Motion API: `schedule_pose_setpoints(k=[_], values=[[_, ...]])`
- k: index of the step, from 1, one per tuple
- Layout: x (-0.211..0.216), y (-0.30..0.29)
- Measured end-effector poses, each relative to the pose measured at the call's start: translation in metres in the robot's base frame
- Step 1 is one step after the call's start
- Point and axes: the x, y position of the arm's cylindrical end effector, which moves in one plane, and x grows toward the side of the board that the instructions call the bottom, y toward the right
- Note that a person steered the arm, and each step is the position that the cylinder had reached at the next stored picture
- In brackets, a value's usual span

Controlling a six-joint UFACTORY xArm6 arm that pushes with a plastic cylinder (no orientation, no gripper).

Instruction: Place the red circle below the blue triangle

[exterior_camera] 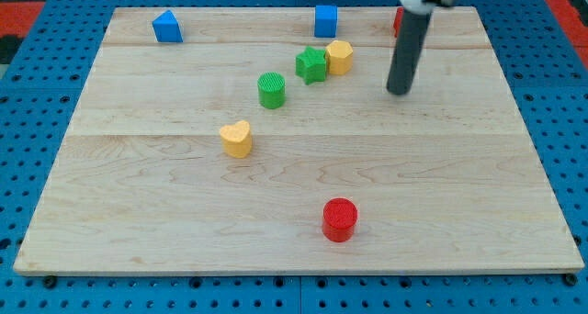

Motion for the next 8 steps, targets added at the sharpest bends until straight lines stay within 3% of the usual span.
schedule_pose_setpoints(k=[2, 3, 6, 8], values=[[0.169, 0.021], [0.194, -0.04], [0.077, -0.242], [0.086, -0.307]])
